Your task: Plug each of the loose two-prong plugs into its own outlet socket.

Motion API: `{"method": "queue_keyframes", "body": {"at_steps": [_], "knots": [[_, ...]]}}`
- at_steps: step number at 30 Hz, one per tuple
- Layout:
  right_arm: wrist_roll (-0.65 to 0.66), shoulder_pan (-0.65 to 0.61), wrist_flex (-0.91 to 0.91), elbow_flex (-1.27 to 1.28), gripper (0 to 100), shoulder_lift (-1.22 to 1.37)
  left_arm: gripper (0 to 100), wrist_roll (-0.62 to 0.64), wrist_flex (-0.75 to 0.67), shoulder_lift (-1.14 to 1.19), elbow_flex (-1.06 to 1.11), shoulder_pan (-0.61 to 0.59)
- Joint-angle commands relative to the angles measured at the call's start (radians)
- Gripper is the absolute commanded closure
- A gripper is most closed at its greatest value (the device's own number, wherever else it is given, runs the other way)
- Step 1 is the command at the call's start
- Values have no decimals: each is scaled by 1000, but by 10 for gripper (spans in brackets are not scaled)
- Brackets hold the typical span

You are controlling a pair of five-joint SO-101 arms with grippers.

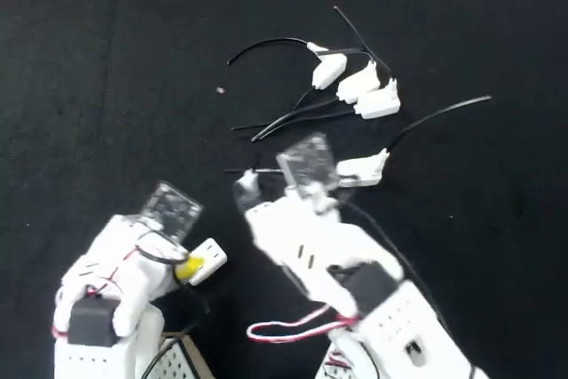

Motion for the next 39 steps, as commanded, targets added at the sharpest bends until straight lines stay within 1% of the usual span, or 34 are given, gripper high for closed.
{"method": "queue_keyframes", "body": {"at_steps": [1, 2, 4, 6, 9, 13, 16, 20, 23, 27, 32, 34, 39], "knots": [[20, 153, 167, -53, 987, -189, 604, -17, -8, 8, 59, 189], [11, 195, 229, -65, 987, -213, 604, -35, -14, 9, 68, 209], [-51, 255, 328, -96, 987, -223, 604, -63, -18, 14, 87, 213], [-81, 285, 377, -111, 987, -226, 604, -69, -15, 46, 87, 209], [-86, 285, 376, -117, 987, -232, 604, -69, -38, 133, 79, 209], [-86, 275, 344, -117, 987, -229, 604, -69, -176, 298, 77, 191], [-86, 275, 348, -116, 987, -231, 604, -69, -273, 479, 44, 170], [-87, 275, 351, -110, 987, -232, 604, -66, -338, 743, -48, 171], [-87, 275, 370, -110, 987, -232, 607, -63, -371, 898, -105, 171], [-87, 275, 402, -110, 987, -234, 716, -8, -425, 988, -148, 173], [-87, 275, 413, -110, 987, -234, 840, 74, -471, 993, -150, 171], [-87, 275, 413, -110, 987, -234, 866, 87, -474, 993, -150, 173], [-87, 275, 413, -110, 987, -234, 873, 91, -473, 994, -151, 170]]}}
